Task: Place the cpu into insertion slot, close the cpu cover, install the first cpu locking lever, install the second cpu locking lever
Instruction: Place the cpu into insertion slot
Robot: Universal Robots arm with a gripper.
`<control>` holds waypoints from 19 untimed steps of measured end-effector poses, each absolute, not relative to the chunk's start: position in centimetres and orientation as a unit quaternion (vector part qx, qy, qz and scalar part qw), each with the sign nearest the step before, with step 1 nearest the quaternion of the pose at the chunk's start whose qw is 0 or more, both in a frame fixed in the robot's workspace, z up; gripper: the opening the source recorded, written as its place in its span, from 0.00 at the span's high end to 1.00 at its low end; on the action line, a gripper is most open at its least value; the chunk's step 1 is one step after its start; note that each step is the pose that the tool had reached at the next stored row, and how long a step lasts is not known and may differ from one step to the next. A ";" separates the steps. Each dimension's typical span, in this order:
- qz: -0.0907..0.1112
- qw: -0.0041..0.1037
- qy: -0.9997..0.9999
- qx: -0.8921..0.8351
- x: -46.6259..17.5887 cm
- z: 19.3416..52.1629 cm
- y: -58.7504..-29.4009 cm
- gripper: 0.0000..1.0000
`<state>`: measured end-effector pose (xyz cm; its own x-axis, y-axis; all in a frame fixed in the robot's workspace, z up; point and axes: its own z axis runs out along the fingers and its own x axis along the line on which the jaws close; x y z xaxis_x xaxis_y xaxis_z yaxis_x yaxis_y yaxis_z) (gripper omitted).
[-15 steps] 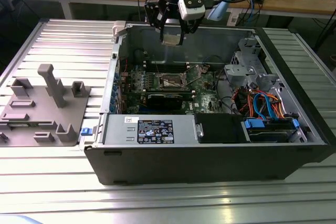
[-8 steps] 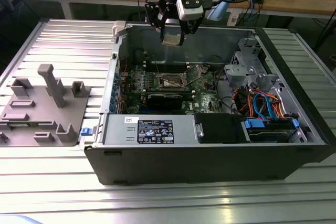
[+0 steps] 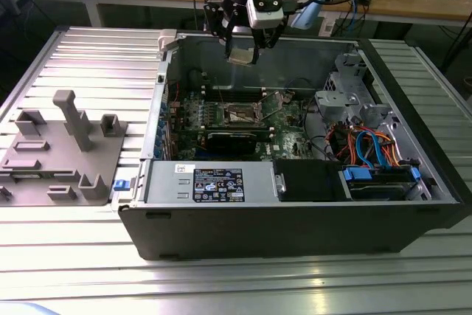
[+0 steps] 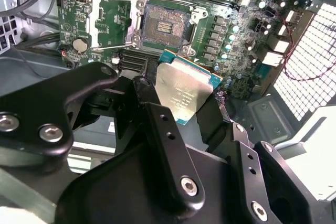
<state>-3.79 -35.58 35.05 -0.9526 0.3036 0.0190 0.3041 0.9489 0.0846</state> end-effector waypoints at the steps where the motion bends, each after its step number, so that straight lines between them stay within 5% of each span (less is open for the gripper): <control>1: -0.043 0.003 -0.987 -0.155 -3.8 35.1 -35.6 0.45; 19: -0.043 0.002 -0.985 -0.169 -3.8 35.0 -35.6 0.45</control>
<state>-3.79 -35.57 35.04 -0.9427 0.3330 0.0190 0.3334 0.9390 0.0847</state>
